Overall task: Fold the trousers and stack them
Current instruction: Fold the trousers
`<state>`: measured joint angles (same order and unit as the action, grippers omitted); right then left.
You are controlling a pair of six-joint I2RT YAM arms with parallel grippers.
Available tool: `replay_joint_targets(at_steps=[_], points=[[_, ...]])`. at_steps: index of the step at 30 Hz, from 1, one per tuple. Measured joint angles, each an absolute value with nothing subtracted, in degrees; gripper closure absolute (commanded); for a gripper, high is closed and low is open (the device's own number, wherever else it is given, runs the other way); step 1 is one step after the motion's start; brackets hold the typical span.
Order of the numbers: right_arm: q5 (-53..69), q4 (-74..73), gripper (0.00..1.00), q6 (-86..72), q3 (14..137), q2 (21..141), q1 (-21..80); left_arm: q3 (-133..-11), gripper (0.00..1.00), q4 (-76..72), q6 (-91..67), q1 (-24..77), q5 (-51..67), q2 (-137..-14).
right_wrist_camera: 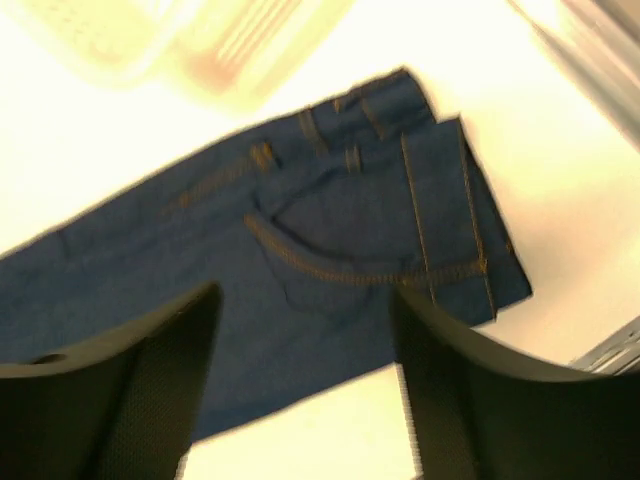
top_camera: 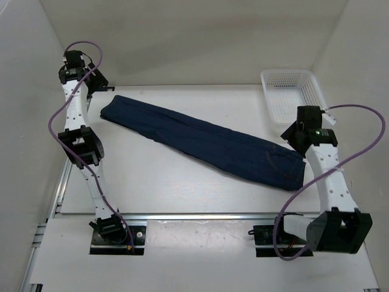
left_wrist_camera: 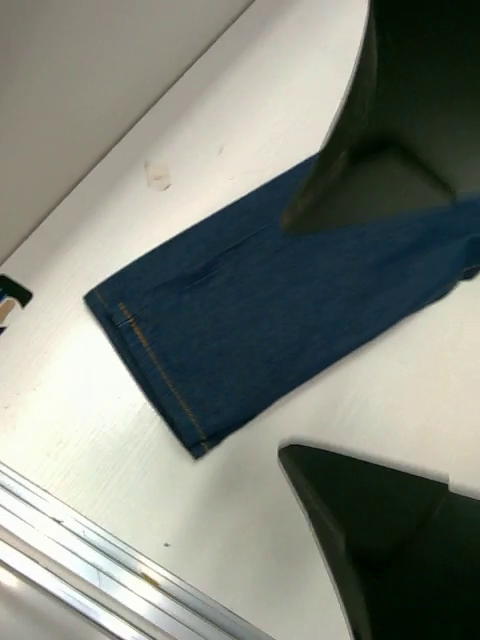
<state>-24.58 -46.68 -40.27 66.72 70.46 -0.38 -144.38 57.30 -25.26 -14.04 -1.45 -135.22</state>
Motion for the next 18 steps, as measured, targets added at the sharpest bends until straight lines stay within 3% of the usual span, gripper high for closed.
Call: replay_joint_targets(at_steps=[1,2,3,4,5,6,9,10,14,18], points=[[-23.6,-46.8,0.35,-40.0,65.4,68.6,-0.4,-141.6,0.54,56.5,-24.8,-14.0,-1.5,-132.5],[-22.3,-47.0,0.40,-39.9,64.0,67.0,-0.4,-139.0,0.68,56.4,-24.6,-13.9,-1.5,-130.1],[-21.0,-47.6,0.45,-39.9,62.6,65.6,-0.4,-136.7,0.76,56.4,-24.0,-13.8,-1.6,-128.3],[-19.3,-47.9,0.52,-40.2,61.0,64.5,-0.4,-134.3,0.79,56.1,-23.4,-13.8,-1.8,-126.7],[-17.3,-48.3,0.52,-40.6,59.6,63.6,-0.4,-132.5,0.79,56.2,-23.3,-13.8,-2.0,-125.8],[-14.4,-48.8,0.52,-41.5,57.6,62.8,-0.5,-130.7,0.62,56.6,-23.2,-13.8,-2.1,-125.5],[-7.2,-49.7,0.39,-44.6,51.7,60.4,-0.9,-126.4,0.30,57.6,-23.0,-13.9,-1.7,-126.8],[-4.6,-50.0,0.34,-45.6,49.4,59.5,-1.4,-125.9,0.15,58.3,-23.0,-14.0,-1.1,-128.3],[4.6,-50.1,0.31,-49.4,40.8,56.8,-5.5,-126.0,0.02,60.0,-23.3,-14.1,1.5,-136.0],[8.9,-49.8,0.31,-52.4,36.2,56.2,-8.3,-127.3,0.05,61.8,-23.6,-14.2,3.3,-141.9]])
